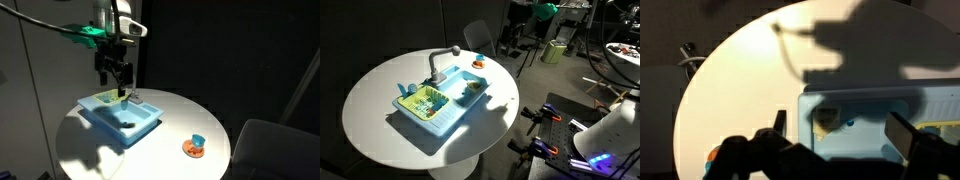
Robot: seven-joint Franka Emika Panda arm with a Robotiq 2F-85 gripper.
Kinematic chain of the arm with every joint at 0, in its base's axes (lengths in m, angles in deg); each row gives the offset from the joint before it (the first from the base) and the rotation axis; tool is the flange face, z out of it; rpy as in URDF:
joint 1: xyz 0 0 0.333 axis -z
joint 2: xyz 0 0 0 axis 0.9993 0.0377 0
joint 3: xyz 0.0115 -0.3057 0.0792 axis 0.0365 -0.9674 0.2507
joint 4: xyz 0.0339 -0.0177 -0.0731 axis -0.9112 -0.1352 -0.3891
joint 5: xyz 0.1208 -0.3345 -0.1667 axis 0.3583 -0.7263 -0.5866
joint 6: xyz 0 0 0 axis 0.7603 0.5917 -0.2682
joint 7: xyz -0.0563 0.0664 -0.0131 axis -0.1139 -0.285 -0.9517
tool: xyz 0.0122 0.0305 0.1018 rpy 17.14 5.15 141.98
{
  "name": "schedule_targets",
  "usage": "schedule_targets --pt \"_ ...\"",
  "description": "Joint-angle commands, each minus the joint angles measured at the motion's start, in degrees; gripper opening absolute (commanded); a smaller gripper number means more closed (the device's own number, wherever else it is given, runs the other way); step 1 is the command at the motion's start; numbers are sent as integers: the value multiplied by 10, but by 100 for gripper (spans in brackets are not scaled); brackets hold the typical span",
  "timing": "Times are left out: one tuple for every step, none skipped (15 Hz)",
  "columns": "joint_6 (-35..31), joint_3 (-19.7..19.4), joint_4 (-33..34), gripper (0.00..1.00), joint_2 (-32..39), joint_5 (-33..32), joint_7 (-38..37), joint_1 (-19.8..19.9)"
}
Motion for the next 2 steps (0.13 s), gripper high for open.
schedule_targets --pt "1 4 1 100 0 2 1 5" --pt "1 4 1 100 0 2 1 5"
